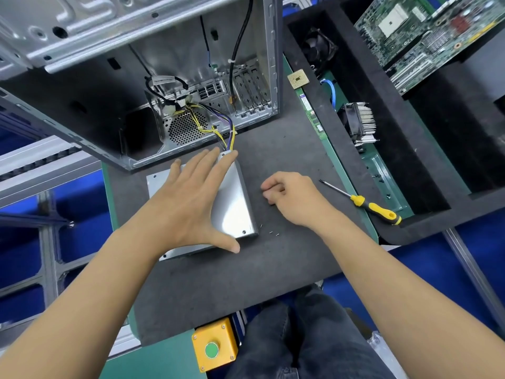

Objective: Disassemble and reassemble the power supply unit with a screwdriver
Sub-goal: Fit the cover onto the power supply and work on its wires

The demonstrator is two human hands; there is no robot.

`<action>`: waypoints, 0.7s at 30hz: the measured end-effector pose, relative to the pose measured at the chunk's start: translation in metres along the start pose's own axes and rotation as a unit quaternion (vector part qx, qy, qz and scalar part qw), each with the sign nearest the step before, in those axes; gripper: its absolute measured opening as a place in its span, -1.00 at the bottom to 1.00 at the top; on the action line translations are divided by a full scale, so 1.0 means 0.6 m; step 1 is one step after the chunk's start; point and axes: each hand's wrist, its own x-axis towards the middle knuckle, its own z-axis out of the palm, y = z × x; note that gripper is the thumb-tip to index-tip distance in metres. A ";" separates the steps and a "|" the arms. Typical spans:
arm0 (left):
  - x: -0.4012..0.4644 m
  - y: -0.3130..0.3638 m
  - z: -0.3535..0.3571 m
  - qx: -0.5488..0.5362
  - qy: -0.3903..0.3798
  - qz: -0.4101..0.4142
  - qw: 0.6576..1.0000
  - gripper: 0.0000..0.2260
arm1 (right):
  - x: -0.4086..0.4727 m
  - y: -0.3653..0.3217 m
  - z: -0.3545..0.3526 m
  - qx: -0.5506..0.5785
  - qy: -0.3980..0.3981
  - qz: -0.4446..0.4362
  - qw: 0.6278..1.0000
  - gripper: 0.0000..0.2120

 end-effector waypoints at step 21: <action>0.007 0.013 0.048 0.147 0.060 0.011 0.987 0.27 | -0.025 -0.021 0.009 0.160 0.150 -0.101 0.970 -0.78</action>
